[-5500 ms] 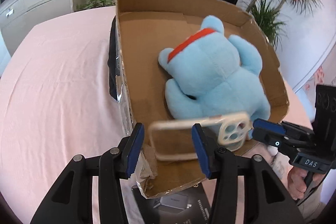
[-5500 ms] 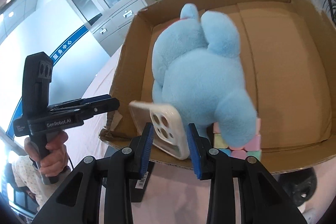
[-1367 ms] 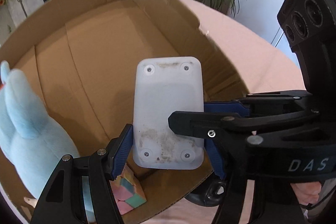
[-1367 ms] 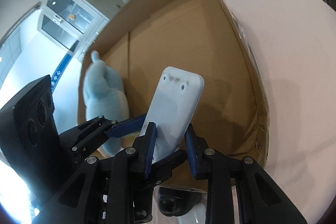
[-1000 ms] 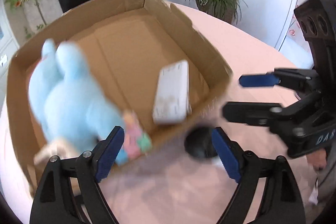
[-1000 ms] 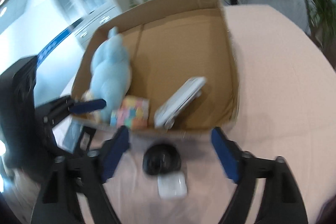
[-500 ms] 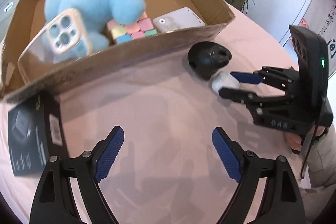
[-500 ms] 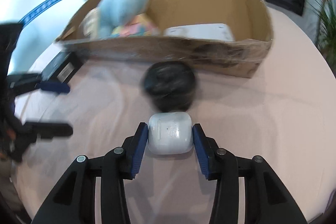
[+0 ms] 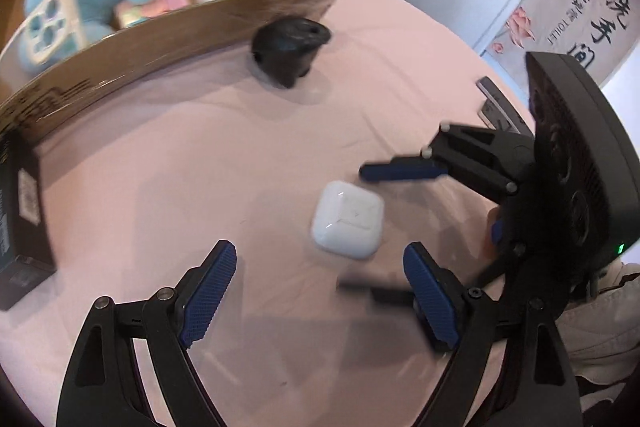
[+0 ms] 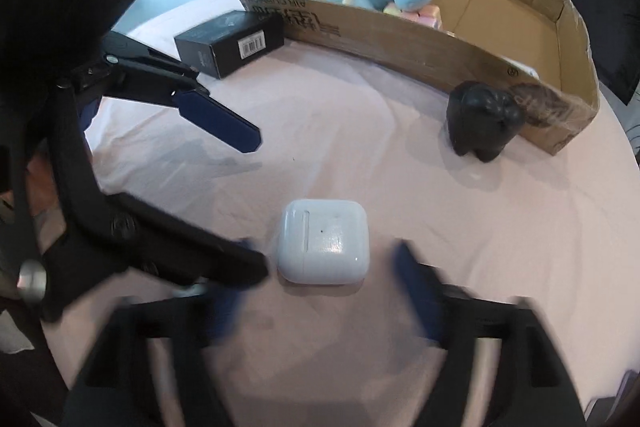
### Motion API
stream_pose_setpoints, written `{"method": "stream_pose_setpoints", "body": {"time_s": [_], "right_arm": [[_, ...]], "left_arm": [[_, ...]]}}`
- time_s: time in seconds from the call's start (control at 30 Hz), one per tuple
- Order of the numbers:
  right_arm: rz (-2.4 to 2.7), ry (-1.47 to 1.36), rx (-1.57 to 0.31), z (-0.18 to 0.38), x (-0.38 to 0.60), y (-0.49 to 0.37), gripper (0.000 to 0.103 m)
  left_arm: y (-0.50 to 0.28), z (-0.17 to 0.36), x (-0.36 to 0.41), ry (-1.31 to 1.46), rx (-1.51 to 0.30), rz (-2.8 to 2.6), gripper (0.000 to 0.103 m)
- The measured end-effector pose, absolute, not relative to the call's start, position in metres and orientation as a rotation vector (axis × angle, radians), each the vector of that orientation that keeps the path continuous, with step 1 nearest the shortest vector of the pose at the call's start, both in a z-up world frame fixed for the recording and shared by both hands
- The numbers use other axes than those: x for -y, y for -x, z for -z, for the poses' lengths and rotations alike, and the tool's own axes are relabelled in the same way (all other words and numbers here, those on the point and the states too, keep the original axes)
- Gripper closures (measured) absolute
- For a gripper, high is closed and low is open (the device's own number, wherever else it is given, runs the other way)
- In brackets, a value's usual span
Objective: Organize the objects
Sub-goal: 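Lower the left gripper onto the white earbud case and close it, then lift the earbud case with the left gripper and release it into the box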
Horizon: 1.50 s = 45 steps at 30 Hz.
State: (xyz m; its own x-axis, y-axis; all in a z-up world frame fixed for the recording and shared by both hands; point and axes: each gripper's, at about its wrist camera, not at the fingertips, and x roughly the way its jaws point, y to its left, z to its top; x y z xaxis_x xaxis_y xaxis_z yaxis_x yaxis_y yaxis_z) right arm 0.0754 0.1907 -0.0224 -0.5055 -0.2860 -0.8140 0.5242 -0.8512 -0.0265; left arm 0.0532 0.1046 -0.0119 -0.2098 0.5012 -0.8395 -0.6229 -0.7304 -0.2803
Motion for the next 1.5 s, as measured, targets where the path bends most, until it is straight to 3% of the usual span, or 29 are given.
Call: {"method": "stream_pose_setpoints", "body": {"time_s": [0.27, 0.3, 0.33, 0.5, 0.67, 0.7, 0.77, 0.83, 0.87, 0.9, 1.43, 1.5], "right_arm": [[2.361, -1.205, -0.364, 0.028, -0.187, -0.073, 0.0], [2.36, -1.205, -0.364, 0.028, -0.187, -0.072, 0.0], [2.359, -1.204, -0.369, 0.028, -0.187, -0.072, 0.0], [2.372, -1.208, -0.367, 0.028, -0.19, -0.074, 0.0], [2.399, -1.186, -0.405, 0.026, -0.187, -0.079, 0.003], [2.404, -1.16, -0.431, 0.024, -0.184, -0.083, 0.012], [2.392, -1.123, -0.451, 0.021, -0.181, -0.089, 0.025], [2.387, -1.119, -0.43, 0.02, -0.182, -0.09, 0.04], [2.375, -1.122, -0.401, 0.019, -0.183, -0.09, 0.05], [2.364, -1.127, -0.376, 0.019, -0.185, -0.089, 0.052], [2.371, -1.126, -0.375, 0.019, -0.184, -0.091, 0.054], [2.389, -1.119, -0.399, 0.018, -0.184, -0.091, 0.062]], "left_arm": [[-0.061, 0.021, -0.124, 1.268, -0.271, -2.014, 0.016], [-0.06, 0.022, -0.124, 1.264, -0.259, -2.019, 0.012], [-0.061, 0.023, -0.123, 1.262, -0.25, -2.03, 0.002], [-0.069, 0.03, -0.109, 1.106, -0.161, -2.152, 0.001], [-0.076, 0.031, -0.104, 1.11, -0.185, -2.154, 0.001], [-0.079, 0.031, -0.105, 1.112, -0.199, -2.141, 0.003], [-0.08, 0.025, -0.11, 1.095, -0.223, -2.106, 0.018], [-0.075, 0.022, -0.114, 1.1, -0.225, -2.048, 0.051], [-0.074, 0.02, -0.116, 1.102, -0.229, -2.036, 0.057], [-0.073, 0.018, -0.118, 1.101, -0.239, -2.028, 0.061], [-0.068, 0.018, -0.118, 1.097, -0.213, -2.015, 0.061], [-0.069, 0.014, -0.119, 1.085, -0.227, -2.027, 0.061]]}}
